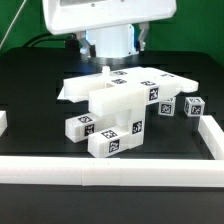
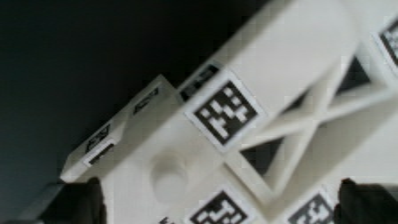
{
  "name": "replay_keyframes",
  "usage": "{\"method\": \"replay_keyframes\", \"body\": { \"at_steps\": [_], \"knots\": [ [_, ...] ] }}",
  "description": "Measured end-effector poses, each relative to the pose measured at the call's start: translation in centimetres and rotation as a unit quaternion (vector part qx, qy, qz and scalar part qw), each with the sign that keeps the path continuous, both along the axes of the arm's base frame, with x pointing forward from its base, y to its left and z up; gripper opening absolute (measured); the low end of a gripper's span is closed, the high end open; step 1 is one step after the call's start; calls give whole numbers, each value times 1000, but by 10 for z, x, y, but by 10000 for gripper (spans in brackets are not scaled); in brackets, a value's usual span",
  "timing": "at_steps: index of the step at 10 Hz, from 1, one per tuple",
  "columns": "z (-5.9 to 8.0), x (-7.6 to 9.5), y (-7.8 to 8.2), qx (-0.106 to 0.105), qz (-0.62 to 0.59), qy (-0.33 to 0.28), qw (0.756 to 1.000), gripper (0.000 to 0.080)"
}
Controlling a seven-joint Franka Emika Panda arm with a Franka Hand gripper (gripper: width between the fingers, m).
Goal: Assemble chair
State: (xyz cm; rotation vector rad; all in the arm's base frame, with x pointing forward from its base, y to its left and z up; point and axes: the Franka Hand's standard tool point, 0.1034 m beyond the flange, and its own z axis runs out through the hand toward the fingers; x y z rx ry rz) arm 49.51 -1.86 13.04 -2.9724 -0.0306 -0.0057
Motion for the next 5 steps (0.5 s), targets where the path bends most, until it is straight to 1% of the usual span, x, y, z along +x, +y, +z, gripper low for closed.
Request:
{"method": "replay_keyframes", "body": {
  "at_steps": [4,5],
  "knots": [
    [-2,-1,0,-2,0,0,1000,649],
    [-5,-5,-5,-12,49,-22,998,649]
  ]
}}
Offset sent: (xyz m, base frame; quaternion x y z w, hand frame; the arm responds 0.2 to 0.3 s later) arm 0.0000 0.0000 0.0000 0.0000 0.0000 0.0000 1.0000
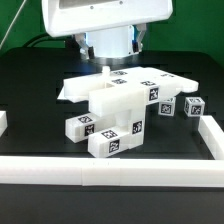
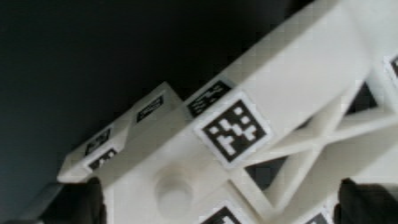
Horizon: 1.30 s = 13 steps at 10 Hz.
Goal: Assemble chair
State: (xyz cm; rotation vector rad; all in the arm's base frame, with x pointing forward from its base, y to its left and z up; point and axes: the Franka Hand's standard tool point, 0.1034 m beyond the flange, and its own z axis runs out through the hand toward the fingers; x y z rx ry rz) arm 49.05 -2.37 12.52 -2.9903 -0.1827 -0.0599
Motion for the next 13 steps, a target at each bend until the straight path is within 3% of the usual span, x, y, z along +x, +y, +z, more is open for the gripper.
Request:
{"method": "replay_keyframes", "body": {
  "at_steps": [2,3,4,6,9,13],
  "knots": [
    [-10,-23,-7,-11,61,-12,998,649],
    [-18,-33,-15,-26,92,-30,995,649],
    [-25,-42,-20,-24,93,-24,995,649],
    [-32,-46,-27,-25,84,-16,996,649],
    [-43,-42,-9,-27,91,-9,995,649],
    [-39,-20,20,-25,40,-3,999,649]
  ]
}}
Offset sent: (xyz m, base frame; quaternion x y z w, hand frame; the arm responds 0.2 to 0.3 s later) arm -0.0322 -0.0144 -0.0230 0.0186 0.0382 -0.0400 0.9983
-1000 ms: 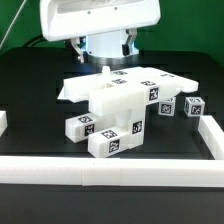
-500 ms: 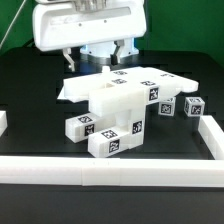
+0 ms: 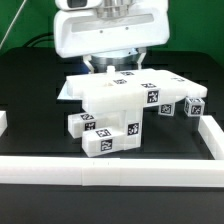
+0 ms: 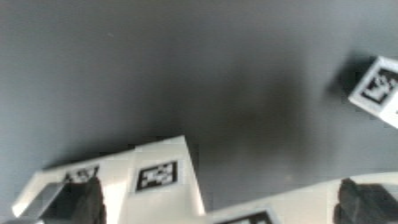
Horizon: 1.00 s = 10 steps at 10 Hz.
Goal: Assemble chair
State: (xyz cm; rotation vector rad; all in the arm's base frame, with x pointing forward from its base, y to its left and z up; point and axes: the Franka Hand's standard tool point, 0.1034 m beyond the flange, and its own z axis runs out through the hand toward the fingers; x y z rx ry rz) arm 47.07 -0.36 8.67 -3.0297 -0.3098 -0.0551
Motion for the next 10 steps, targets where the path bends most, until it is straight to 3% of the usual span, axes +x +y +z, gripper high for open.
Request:
{"method": "replay_keyframes", "body": {
  "at_steps": [3,6,10],
  "knots": [
    [-1,22,4,0,-18,4,1000,649],
    [-4,34,-4,-3,-24,3,1000,649],
    [3,47,-13,5,-22,6,1000,649]
  ]
}}
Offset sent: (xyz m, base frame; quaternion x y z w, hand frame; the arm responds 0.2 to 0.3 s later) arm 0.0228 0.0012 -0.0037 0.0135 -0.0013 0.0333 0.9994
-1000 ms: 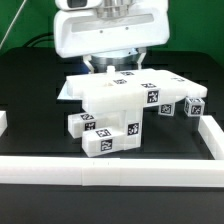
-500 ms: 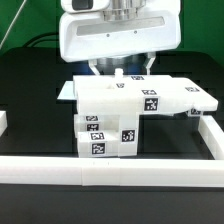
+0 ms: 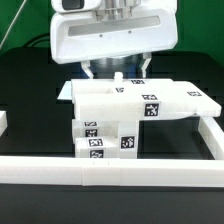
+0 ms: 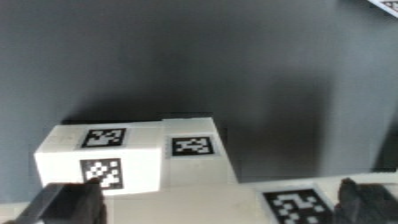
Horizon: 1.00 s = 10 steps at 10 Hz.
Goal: Assemble chair
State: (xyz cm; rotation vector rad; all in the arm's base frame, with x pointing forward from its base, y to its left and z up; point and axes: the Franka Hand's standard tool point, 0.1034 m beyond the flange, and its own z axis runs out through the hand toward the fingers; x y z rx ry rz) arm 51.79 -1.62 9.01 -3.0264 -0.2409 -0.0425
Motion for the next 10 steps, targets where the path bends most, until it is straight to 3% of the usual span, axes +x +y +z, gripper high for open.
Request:
{"method": "replay_keyframes", "body": {
  "at_steps": [4,5,7,9,10],
  "knots": [
    [-1,-1,1,0,-4,1,1000,649],
    [0,-8,16,1,-29,3,1000,649],
    [-8,-21,67,-3,-62,10,998,649],
    [-16,-21,109,-19,-122,23,992,649],
    [-16,-22,112,-17,-88,19,996,649]
  ]
}}
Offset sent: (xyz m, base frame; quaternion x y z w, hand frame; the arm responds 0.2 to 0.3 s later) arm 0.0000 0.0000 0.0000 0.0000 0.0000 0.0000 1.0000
